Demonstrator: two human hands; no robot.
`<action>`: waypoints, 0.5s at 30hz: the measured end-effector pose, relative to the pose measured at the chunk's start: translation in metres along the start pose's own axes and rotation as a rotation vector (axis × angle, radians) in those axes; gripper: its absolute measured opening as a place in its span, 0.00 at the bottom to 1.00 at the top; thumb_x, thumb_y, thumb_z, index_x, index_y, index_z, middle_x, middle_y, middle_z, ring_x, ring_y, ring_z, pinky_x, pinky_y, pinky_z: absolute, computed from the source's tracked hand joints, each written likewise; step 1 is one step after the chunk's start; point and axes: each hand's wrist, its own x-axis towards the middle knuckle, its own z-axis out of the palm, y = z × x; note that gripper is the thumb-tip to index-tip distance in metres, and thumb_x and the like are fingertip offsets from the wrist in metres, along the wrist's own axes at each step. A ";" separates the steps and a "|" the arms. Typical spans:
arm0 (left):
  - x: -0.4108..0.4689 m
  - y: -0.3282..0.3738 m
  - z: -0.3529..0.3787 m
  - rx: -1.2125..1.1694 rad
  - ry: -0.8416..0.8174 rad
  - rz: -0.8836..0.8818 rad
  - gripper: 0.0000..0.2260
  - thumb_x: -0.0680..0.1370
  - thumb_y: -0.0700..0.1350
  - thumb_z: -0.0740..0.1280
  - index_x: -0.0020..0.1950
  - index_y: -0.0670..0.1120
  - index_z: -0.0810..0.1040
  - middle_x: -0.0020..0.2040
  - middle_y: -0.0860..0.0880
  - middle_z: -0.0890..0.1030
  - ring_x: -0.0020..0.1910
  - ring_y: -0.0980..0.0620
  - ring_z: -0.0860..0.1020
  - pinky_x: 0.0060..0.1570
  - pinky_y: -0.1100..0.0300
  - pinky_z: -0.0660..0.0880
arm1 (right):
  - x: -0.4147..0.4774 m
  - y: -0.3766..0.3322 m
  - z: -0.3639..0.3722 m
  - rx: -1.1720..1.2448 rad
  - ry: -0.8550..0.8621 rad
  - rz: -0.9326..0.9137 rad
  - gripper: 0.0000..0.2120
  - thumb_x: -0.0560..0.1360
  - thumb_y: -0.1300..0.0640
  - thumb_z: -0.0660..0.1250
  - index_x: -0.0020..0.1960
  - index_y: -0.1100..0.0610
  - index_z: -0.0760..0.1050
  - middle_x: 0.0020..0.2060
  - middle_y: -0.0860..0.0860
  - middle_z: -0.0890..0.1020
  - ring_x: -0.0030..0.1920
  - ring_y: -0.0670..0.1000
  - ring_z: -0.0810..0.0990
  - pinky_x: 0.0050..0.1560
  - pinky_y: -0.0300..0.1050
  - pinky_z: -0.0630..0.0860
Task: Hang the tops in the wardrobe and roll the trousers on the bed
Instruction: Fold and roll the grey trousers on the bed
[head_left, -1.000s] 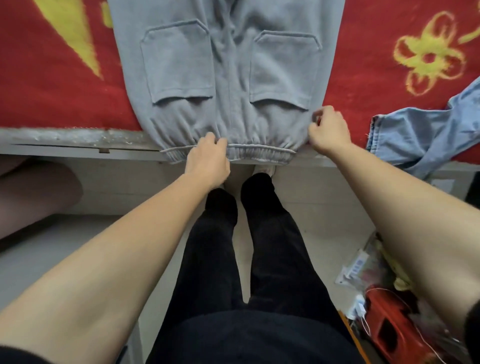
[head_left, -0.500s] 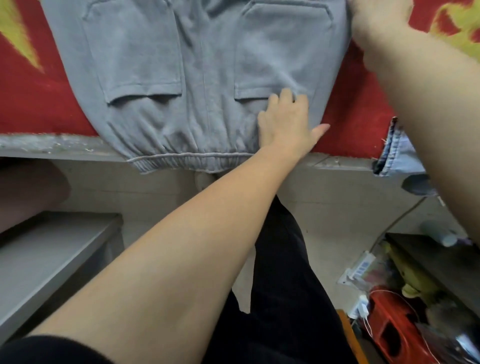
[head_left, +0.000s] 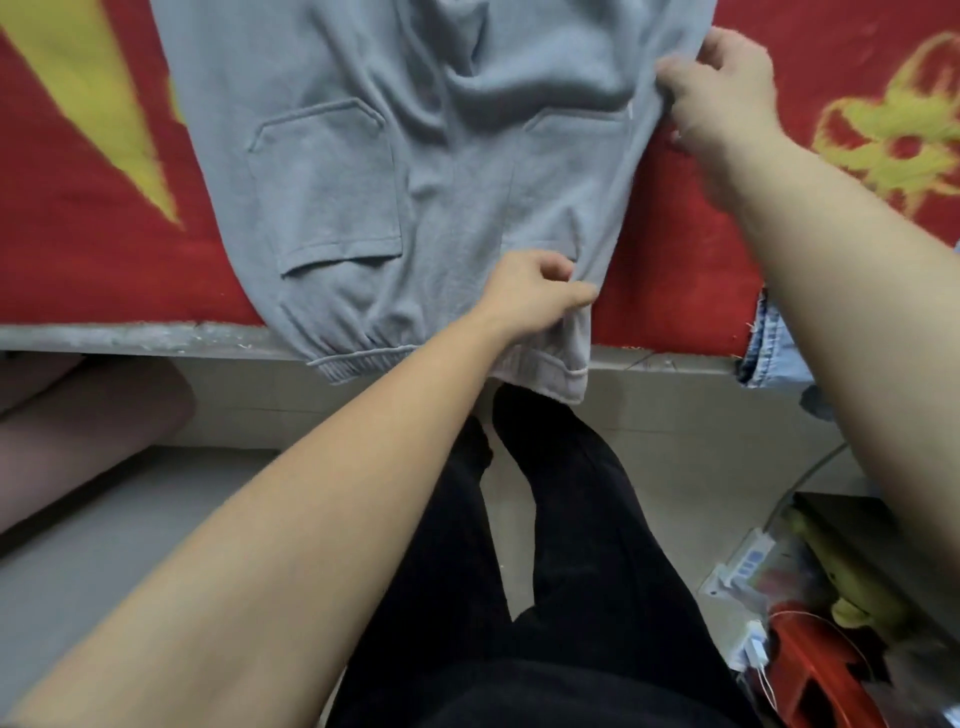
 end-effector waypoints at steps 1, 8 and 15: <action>-0.011 -0.001 -0.016 -0.074 -0.002 -0.026 0.07 0.72 0.39 0.71 0.34 0.44 0.77 0.32 0.48 0.74 0.32 0.53 0.71 0.34 0.61 0.69 | -0.007 -0.016 0.013 0.028 -0.053 -0.041 0.13 0.71 0.60 0.63 0.55 0.55 0.78 0.39 0.49 0.82 0.35 0.45 0.77 0.35 0.41 0.73; -0.060 -0.041 -0.139 -0.357 0.226 -0.168 0.14 0.72 0.33 0.59 0.29 0.49 0.69 0.31 0.49 0.71 0.33 0.52 0.72 0.35 0.59 0.70 | -0.059 -0.101 0.131 -0.063 -0.355 -0.326 0.23 0.79 0.61 0.62 0.73 0.59 0.67 0.58 0.54 0.82 0.52 0.50 0.81 0.62 0.42 0.73; -0.044 -0.110 -0.219 -0.411 0.386 -0.314 0.09 0.71 0.34 0.59 0.34 0.46 0.69 0.30 0.50 0.72 0.27 0.53 0.72 0.32 0.59 0.74 | -0.083 -0.115 0.257 -0.358 -0.424 -0.458 0.30 0.80 0.53 0.58 0.80 0.54 0.55 0.68 0.53 0.76 0.66 0.55 0.74 0.61 0.43 0.69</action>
